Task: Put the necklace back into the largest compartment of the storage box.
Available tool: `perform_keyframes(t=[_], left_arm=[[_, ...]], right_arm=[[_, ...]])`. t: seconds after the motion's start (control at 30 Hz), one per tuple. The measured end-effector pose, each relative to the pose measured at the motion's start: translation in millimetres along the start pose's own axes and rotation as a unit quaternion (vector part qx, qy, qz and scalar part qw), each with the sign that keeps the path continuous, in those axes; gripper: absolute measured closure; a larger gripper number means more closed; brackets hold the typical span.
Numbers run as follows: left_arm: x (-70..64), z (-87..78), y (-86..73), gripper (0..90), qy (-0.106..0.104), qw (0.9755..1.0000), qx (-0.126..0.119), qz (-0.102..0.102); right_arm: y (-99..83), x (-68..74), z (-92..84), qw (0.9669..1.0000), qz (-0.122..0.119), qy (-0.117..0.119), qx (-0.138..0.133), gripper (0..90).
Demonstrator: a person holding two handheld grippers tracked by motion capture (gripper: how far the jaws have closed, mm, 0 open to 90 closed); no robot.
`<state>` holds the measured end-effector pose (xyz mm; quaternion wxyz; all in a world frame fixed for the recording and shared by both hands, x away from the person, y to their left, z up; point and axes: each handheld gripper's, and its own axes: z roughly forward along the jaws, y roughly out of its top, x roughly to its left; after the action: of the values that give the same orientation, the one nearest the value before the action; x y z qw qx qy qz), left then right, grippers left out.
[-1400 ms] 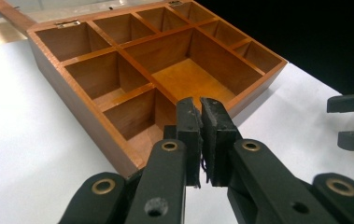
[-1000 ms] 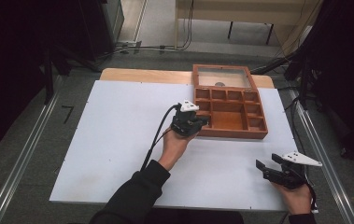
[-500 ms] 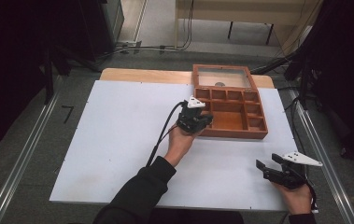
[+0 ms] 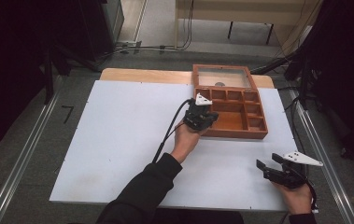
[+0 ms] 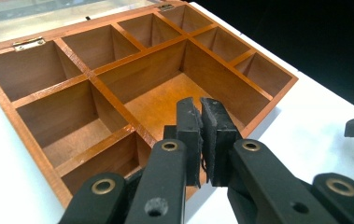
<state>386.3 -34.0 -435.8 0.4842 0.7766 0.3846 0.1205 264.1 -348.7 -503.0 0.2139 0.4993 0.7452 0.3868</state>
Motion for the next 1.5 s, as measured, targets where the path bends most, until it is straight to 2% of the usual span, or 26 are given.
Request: perform_keyframes(t=[0.47, 1.03, 1.5], left_arm=[[-5.9, 18.1, 9.3, 87.0, 0.004, 0.9999, 0.008, 0.01], [-5.5, 43.6, 16.1, 87.0, 0.006, 0.9997, 0.019, 0.016], [-5.0, 62.2, 19.4, 86.9, 0.021, 0.9991, 0.029, 0.023]], right_arm=[[0.0, -1.0, -0.1, 1.0, 0.0, 0.002, -0.003, 24.9], [0.2, -1.6, 0.3, 1.0, 0.001, 0.006, -0.003, 24.9], [0.5, -1.4, 0.4, 1.0, 0.001, 0.007, -0.002, 24.9]])
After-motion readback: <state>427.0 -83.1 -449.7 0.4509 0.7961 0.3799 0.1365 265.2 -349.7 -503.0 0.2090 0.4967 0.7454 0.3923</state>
